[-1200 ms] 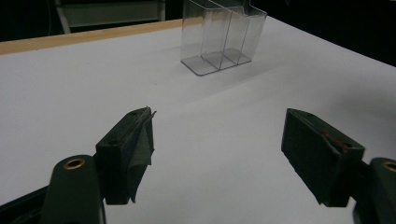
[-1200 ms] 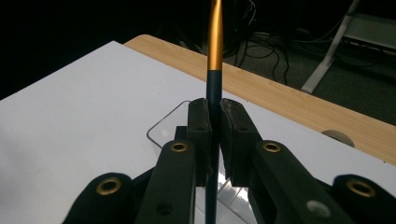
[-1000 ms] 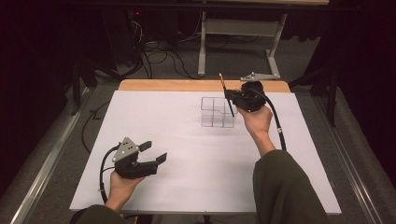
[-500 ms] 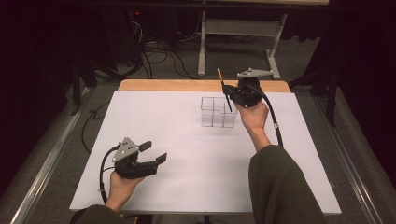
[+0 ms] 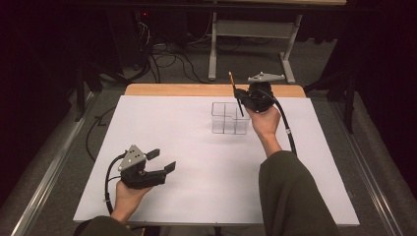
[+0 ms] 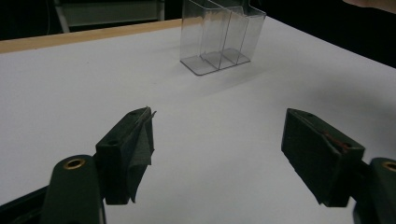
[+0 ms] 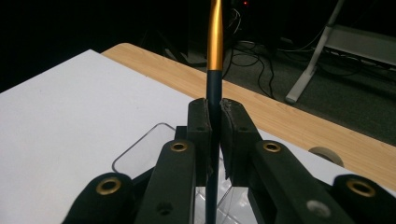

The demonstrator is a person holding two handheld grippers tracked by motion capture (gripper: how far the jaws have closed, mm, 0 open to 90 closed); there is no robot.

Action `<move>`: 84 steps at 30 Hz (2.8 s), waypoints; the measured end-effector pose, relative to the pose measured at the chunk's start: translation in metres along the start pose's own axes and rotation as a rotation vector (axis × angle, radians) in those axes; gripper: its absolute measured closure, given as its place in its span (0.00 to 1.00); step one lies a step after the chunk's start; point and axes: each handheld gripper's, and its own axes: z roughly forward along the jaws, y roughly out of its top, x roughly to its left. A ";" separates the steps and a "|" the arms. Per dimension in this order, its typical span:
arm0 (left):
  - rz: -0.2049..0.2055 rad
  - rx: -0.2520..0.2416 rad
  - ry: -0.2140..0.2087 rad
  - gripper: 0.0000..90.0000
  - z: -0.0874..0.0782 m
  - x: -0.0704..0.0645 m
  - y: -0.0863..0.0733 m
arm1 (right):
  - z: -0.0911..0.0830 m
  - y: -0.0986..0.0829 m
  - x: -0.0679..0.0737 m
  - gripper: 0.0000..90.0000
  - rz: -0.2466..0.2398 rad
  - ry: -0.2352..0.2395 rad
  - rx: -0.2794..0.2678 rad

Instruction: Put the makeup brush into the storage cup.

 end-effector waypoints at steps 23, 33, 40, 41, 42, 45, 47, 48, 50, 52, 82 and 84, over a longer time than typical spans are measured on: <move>-0.005 -0.002 0.001 0.28 0.001 -0.001 0.000 | 0.019 -0.009 0.000 0.94 -0.020 -0.021 0.027; 0.001 0.000 0.000 0.28 0.000 0.000 0.000 | 0.020 -0.010 0.001 0.94 -0.012 -0.017 0.040; 0.000 -0.001 0.000 0.28 0.000 0.000 0.000 | 0.020 -0.011 0.002 0.94 -0.018 -0.022 0.056; 0.001 -0.001 0.000 0.28 0.000 0.000 0.000 | 0.020 -0.011 0.002 0.94 -0.017 -0.023 0.056; 0.002 -0.001 0.000 0.28 0.000 0.000 0.000 | 0.020 -0.011 0.002 0.94 -0.016 -0.024 0.057; -0.002 -0.004 0.001 0.28 0.000 -0.001 0.000 | 0.019 -0.012 0.001 0.94 -0.019 -0.023 0.065; -0.004 -0.004 0.000 0.28 0.000 0.000 0.000 | 0.019 -0.012 0.001 0.94 -0.021 -0.023 0.067; -0.006 -0.004 0.000 0.28 0.000 0.000 0.000 | 0.018 -0.012 0.001 0.94 -0.021 -0.023 0.068; -0.007 -0.004 -0.001 0.28 0.001 0.000 0.000 | 0.018 -0.012 0.001 0.94 -0.019 -0.025 0.067; -0.006 -0.005 0.000 0.28 0.001 -0.001 0.000 | 0.016 -0.012 0.000 0.94 -0.024 -0.026 0.071; -0.004 -0.004 0.001 0.28 0.001 -0.001 0.000 | 0.009 -0.021 -0.004 0.93 -0.032 -0.036 0.109; -0.004 -0.005 0.002 0.28 0.001 -0.001 0.000 | 0.010 -0.022 -0.003 0.93 -0.033 -0.035 0.109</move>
